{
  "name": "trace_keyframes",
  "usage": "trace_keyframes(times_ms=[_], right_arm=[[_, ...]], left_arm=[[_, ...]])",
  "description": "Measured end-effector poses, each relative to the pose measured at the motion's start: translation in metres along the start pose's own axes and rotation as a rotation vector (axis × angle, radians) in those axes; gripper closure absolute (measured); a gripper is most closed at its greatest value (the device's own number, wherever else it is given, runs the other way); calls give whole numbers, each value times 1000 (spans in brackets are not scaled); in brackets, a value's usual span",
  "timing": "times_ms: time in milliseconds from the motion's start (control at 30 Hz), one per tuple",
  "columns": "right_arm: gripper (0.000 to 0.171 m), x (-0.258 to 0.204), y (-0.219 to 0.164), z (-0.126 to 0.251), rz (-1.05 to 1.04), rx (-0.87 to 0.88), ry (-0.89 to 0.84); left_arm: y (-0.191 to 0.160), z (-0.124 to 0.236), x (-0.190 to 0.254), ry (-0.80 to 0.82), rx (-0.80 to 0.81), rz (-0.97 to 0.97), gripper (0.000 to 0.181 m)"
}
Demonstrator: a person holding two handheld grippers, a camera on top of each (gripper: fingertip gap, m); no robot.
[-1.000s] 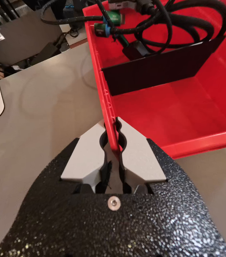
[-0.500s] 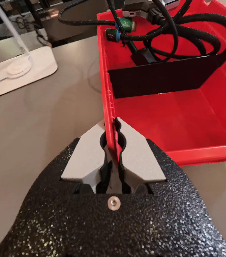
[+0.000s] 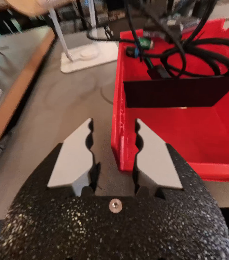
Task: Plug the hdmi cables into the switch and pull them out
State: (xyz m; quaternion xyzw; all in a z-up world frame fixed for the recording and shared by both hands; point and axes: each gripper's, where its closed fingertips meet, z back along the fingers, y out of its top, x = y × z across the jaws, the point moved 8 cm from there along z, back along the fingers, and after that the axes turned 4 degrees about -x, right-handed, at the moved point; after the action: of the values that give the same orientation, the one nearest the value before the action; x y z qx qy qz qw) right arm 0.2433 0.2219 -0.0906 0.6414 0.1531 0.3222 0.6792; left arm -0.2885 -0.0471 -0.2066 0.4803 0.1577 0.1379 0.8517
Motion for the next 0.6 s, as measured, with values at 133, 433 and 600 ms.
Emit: trace_keyframes(times_ms=[133,433,600], right_arm=[[118,-79,11,-68,206,221,83],[126,-144,-62,-194,350,345,118],[129,-148,-68,-180,365,375,199]], left_arm=[[46,36,23,47,240,-70,113],[154,16,132,-203,281,-517,123],[170,-72,161,-85,-56,-883,114]])
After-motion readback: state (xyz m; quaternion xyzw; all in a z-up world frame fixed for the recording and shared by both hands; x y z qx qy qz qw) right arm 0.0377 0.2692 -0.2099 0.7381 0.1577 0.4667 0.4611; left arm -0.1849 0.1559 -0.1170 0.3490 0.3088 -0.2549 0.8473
